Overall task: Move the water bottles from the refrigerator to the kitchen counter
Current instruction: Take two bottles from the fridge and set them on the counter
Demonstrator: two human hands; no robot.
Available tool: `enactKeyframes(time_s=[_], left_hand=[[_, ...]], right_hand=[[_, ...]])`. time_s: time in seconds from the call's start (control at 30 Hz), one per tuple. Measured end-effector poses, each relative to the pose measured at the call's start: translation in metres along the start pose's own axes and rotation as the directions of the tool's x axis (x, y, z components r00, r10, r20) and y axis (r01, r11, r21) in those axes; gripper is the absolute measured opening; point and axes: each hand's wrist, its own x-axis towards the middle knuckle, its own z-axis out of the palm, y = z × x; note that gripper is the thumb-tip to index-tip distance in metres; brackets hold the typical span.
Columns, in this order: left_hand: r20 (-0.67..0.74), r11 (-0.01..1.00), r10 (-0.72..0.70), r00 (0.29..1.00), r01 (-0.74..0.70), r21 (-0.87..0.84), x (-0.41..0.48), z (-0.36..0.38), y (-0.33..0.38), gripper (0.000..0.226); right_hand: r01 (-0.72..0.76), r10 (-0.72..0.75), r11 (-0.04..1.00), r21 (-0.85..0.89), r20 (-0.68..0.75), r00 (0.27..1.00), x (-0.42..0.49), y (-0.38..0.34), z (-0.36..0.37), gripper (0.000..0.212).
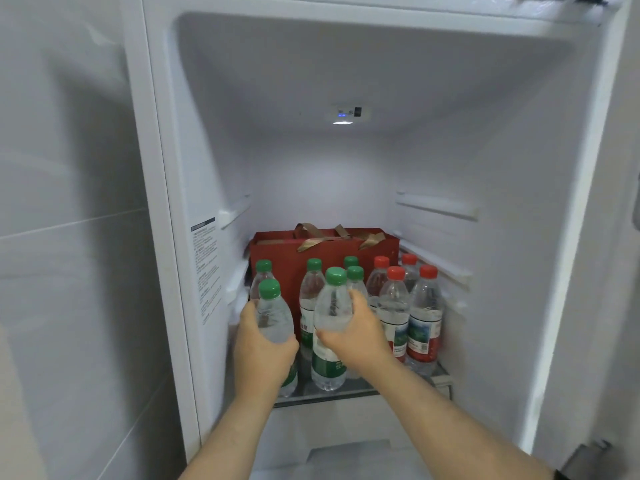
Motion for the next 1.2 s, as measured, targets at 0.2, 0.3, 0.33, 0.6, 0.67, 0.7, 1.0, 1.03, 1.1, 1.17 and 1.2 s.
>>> enactKeyframes(time_s=[0.2, 0.3, 0.33, 0.6, 0.67, 0.7, 1.0, 1.03, 1.1, 1.17, 1.2], left_hand=[[0.113, 0.992, 0.12, 0.986, -0.115, -0.042, 0.003, -0.017, 0.043, 0.084], [0.208, 0.981, 0.19, 0.959, -0.176, -0.081, 0.006, -0.022, 0.073, 0.074], [0.235, 0.976, 0.214, 0.948, -0.195, -0.1, 0.005, -0.023, 0.083, 0.072], [0.438, 0.935, 0.331, 0.836, -0.226, -0.275, -0.041, -0.035, 0.148, 0.069], [0.469, 0.922, 0.343, 0.814, -0.195, -0.335, -0.06, -0.039, 0.169, 0.071], [0.477, 0.911, 0.363, 0.801, -0.197, -0.362, -0.073, -0.039, 0.183, 0.077], [0.587, 0.85, 0.45, 0.673, -0.121, -0.512, -0.221, -0.042, 0.299, 0.075], [0.596, 0.835, 0.471, 0.65, -0.112, -0.539, -0.24, -0.044, 0.311, 0.078], [0.605, 0.798, 0.522, 0.602, -0.094, -0.595, -0.278, -0.046, 0.335, 0.076], [0.61, 0.77, 0.56, 0.56, -0.08, -0.633, -0.315, -0.049, 0.362, 0.063], [0.614, 0.755, 0.58, 0.536, -0.07, -0.652, -0.335, -0.049, 0.375, 0.063]], right_hand=[[0.101, -0.105, 0.993, -0.059, -0.077, 0.991, -0.038, -0.05, -0.067, 0.063], [0.117, -0.128, 0.989, -0.087, -0.144, 0.981, -0.062, -0.076, -0.099, 0.059], [0.115, -0.127, 0.99, -0.084, -0.166, 0.978, -0.07, -0.081, -0.109, 0.058], [0.064, -0.117, 0.98, -0.191, -0.28, 0.953, -0.161, -0.114, -0.192, 0.06], [0.056, -0.124, 0.974, -0.218, -0.312, 0.942, -0.188, -0.12, -0.214, 0.067], [0.05, -0.127, 0.973, -0.227, -0.335, 0.934, -0.204, -0.123, -0.228, 0.066], [0.089, -0.183, 0.97, -0.227, -0.439, 0.88, -0.362, -0.16, -0.347, 0.053], [0.083, -0.184, 0.968, -0.237, -0.445, 0.876, -0.383, -0.164, -0.359, 0.054], [0.067, -0.19, 0.959, -0.275, -0.45, 0.873, -0.423, -0.171, -0.383, 0.057], [0.044, -0.193, 0.947, -0.319, -0.453, 0.871, -0.464, -0.18, -0.408, 0.057], [0.033, -0.195, 0.941, -0.337, -0.459, 0.867, -0.486, -0.185, -0.421, 0.056]])
